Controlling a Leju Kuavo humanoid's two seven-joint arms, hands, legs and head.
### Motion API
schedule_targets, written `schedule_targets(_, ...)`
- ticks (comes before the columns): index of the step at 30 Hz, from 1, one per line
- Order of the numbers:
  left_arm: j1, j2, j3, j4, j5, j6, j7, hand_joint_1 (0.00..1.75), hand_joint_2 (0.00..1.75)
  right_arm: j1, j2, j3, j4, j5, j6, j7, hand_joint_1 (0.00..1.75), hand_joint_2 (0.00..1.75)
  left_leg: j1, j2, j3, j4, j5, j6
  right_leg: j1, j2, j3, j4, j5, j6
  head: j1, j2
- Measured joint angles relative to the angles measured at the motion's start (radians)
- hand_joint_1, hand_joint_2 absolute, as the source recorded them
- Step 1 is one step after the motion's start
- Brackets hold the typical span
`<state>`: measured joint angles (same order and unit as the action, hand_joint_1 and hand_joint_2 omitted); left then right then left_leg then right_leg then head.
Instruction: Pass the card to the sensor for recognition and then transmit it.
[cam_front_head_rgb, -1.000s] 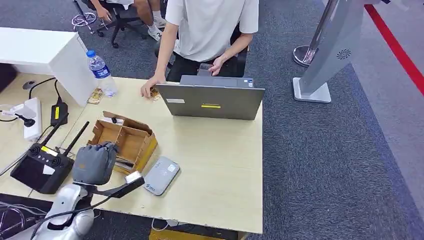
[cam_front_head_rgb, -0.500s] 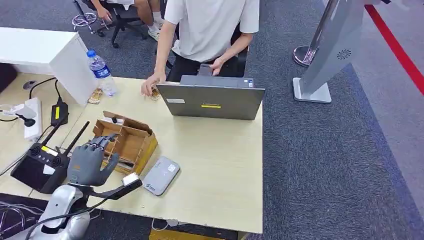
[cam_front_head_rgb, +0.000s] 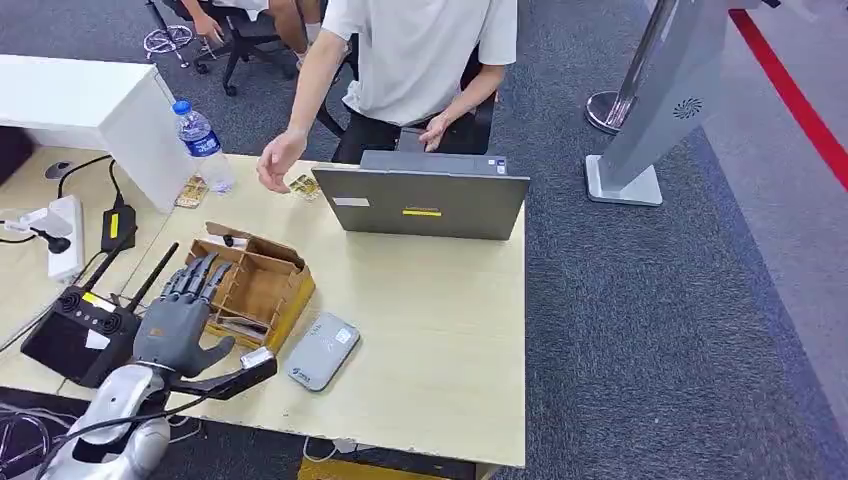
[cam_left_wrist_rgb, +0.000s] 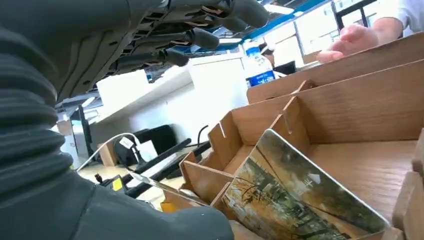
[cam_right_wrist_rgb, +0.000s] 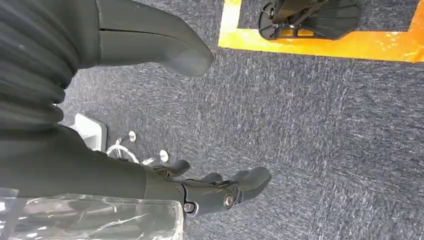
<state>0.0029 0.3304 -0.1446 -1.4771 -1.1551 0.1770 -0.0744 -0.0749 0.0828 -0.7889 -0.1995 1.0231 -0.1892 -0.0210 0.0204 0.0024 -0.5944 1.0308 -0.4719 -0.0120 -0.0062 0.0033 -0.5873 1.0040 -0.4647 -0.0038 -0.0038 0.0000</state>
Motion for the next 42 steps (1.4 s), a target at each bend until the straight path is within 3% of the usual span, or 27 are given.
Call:
schedule_targets(13,-0.014,-0.004,0.0,0.02,0.006,0.022,-0.002,0.0,1.75,-0.001,0.001,0.0,0.0,0.016,0.003,0.001,0.0,1.75,0.0,0.0,0.0,0.0,0.0,0.0,0.0,0.0,0.0,0.0,0.0,0.0,0.0,0.0)
schedule_targets(24,-0.088,-0.037,-0.003,0.112,0.006,0.066,-0.016,0.0,1.75,-0.011,0.008,0.0,0.0,0.036,0.01,0.01,0.0,1.75,0.0,0.0,0.0,0.0,0.0,0.0,0.0,0.0,0.0,0.0,0.0,0.0,0.0,0.0)
schedule_targets(33,-0.13,-0.064,-0.01,0.18,0.002,0.065,-0.021,0.0,1.75,-0.017,0.012,0.0,-0.001,0.051,0.01,0.013,0.0,1.75,0.0,0.0,0.0,0.0,0.0,0.0,0.0,0.0,0.0,0.0,0.0,0.0,0.0,0.0)
schedule_targets(40,-0.142,-0.061,-0.027,0.195,0.015,0.014,-0.021,0.0,1.75,-0.018,0.013,0.0,-0.002,0.05,0.01,0.013,0.0,1.75,0.0,0.0,0.001,0.0,0.0,0.0,0.0,0.0,0.001,0.0,0.0,0.0,0.0,0.0)
schedule_targets(41,-0.142,-0.061,-0.028,0.195,0.016,0.011,-0.021,1.75,1.75,-0.018,0.013,0.0,-0.002,0.049,0.01,0.013,0.0,1.75,0.0,0.0,0.001,0.0,0.0,0.0,0.0,0.0,0.001,0.0,0.0,0.0,0.0,0.0)
schedule_targets(42,-0.143,-0.06,-0.029,0.195,0.018,0.008,-0.021,1.75,1.75,-0.017,0.013,0.0,-0.002,0.047,0.01,0.013,0.0,1.75,0.0,0.0,0.001,0.0,0.0,0.0,0.0,0.0,0.001,0.0,0.0,0.0,0.0,0.0)
